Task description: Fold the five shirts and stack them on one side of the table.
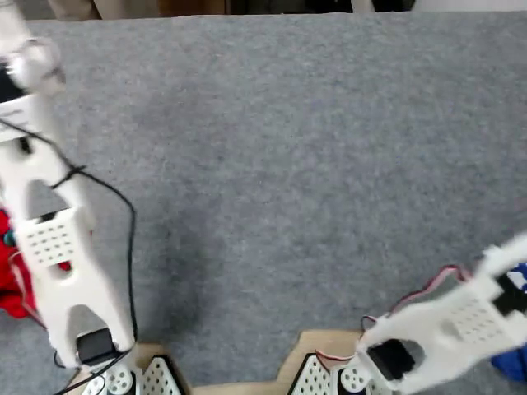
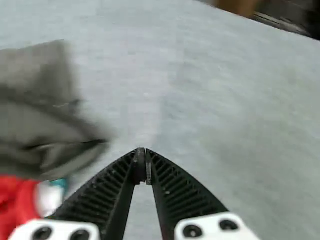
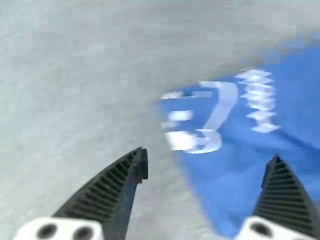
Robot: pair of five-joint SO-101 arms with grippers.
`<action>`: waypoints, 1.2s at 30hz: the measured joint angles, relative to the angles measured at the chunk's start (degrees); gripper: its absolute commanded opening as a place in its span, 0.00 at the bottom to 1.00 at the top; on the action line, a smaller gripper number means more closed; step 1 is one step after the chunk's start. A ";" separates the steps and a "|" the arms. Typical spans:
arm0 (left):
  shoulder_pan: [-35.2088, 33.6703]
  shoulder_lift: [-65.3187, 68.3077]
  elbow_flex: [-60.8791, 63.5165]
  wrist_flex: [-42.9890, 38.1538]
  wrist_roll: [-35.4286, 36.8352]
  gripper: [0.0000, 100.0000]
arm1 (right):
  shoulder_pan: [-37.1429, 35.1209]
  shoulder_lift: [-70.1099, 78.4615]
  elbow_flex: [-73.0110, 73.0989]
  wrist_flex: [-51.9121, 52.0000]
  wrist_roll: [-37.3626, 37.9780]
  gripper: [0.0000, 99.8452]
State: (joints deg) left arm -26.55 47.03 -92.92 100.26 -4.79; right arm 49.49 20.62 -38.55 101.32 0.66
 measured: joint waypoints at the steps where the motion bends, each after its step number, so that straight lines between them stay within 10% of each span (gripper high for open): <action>1: -2.64 0.00 0.00 0.00 -0.09 0.03 | -3.96 -2.02 2.11 0.00 -0.79 0.34; 17: -30.77 2.11 1.32 -8.97 -5.63 0.29 | -58.02 -7.03 4.31 -9.32 -14.07 0.34; 26: -32.44 17.23 8.79 -26.11 -5.63 0.27 | -64.53 0.88 4.31 -9.67 -18.46 0.34; 36: -28.57 23.74 7.65 -33.14 -5.63 0.02 | -64.35 1.76 4.31 -9.49 -20.92 0.34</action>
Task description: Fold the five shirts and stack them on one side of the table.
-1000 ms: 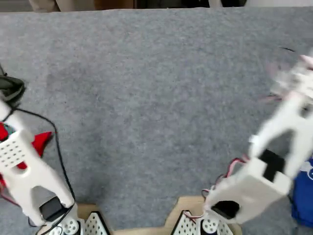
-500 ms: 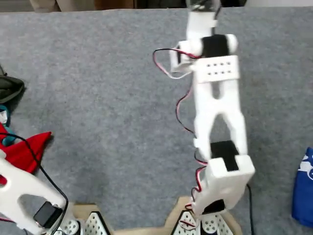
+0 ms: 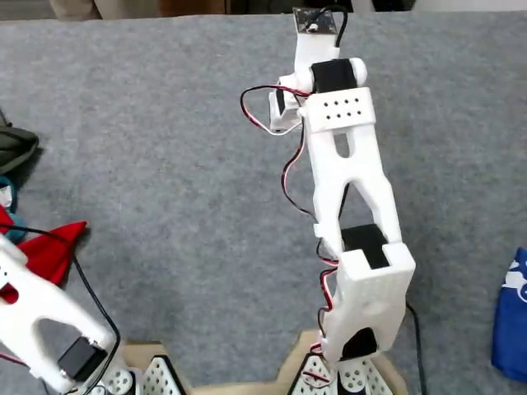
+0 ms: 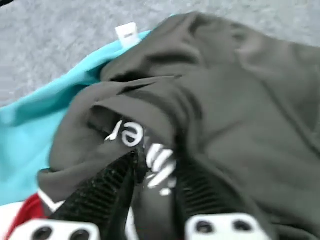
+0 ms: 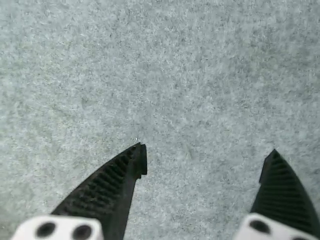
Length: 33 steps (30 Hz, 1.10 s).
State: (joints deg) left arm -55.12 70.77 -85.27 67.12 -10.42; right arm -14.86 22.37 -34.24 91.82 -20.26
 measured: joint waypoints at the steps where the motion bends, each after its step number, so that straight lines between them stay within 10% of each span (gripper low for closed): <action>1: 0.35 0.09 -0.88 1.23 0.00 0.02 | 0.00 0.00 0.00 0.53 -0.26 0.34; 12: 12.31 -11.96 -7.47 16.18 2.11 0.02 | 0.00 0.00 0.00 4.22 -0.62 0.34; 24: 40.35 -19.34 -7.65 27.16 6.51 0.02 | 11.25 0.00 -12.48 4.48 -0.35 0.34; 33: 61.80 -19.34 -7.65 29.80 6.51 0.02 | 16.18 2.29 -21.10 0.53 13.89 0.34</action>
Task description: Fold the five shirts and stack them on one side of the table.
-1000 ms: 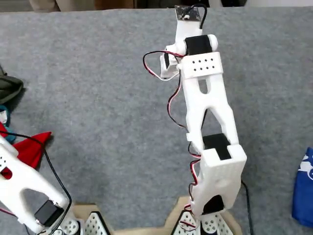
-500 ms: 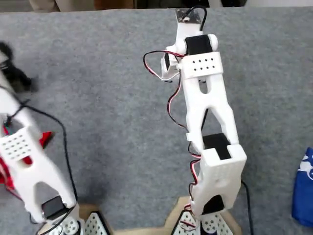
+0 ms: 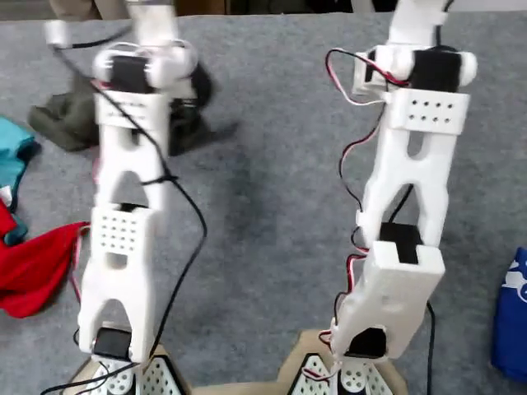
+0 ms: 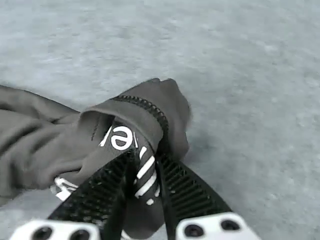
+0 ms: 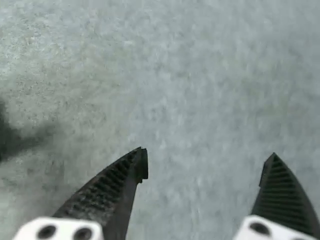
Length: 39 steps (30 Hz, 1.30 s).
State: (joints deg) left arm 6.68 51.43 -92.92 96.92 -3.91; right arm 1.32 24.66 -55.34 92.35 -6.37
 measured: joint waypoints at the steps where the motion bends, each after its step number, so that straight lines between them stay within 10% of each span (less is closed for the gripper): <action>1: 0.88 0.00 0.00 0.00 0.00 0.04 | -0.79 1.05 0.00 -1.85 0.62 0.34; 7: 2.20 0.00 0.00 3.25 10.11 0.35 | -4.66 8.00 0.09 -14.86 1.49 0.34; 11: 2.11 -0.09 0.00 3.43 22.59 0.36 | -4.57 8.97 0.09 -19.69 1.49 0.34; 19: -11.87 -0.44 0.00 3.43 18.81 0.36 | -12.92 12.57 0.09 -20.13 8.26 0.34; 28: -26.81 16.44 0.79 -6.95 18.37 0.13 | -26.46 25.49 0.09 -20.66 16.18 0.34; 39: -24.88 25.93 -0.26 -13.98 14.86 0.02 | -29.63 38.42 -7.56 -17.85 19.34 0.19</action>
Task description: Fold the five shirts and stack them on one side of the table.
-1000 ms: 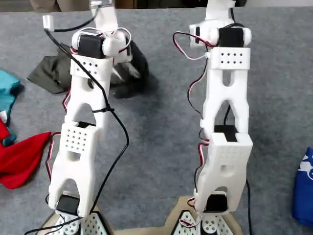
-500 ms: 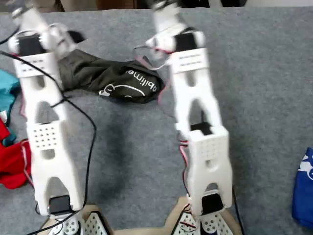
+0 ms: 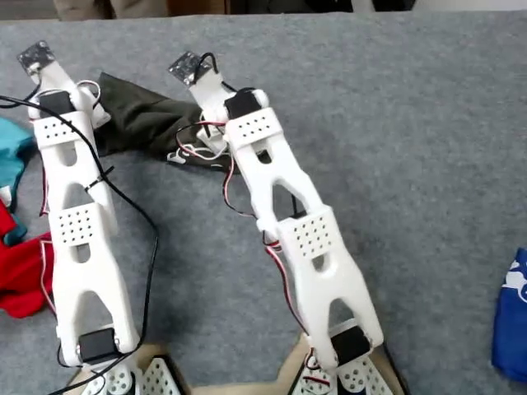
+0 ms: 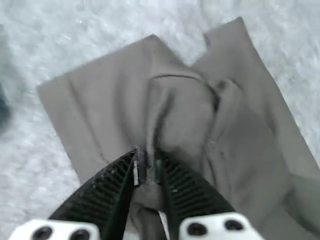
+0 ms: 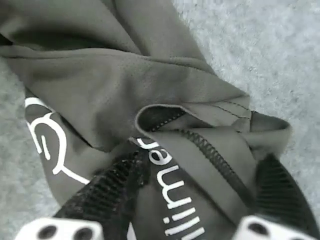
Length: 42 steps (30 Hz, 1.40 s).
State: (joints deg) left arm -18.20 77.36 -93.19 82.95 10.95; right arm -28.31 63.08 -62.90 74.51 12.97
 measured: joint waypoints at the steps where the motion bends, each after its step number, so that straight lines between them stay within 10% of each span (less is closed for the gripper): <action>1: 1.05 0.00 -0.09 0.00 -0.18 0.02 | 0.00 0.79 -1.41 0.44 0.00 0.13; 14: 13.89 -6.77 -0.09 7.47 1.32 0.02 | 10.11 4.04 -28.48 11.78 -6.77 0.03; 36: 17.32 -39.82 0.44 17.23 2.11 0.02 | 26.99 -20.31 -29.98 22.95 0.53 0.03; 42: 18.29 -39.82 3.43 16.88 2.11 0.02 | 28.13 -20.31 -29.98 23.56 4.75 0.26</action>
State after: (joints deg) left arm 0.09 37.54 -89.76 99.82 13.05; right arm -0.18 42.77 -92.88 98.07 17.71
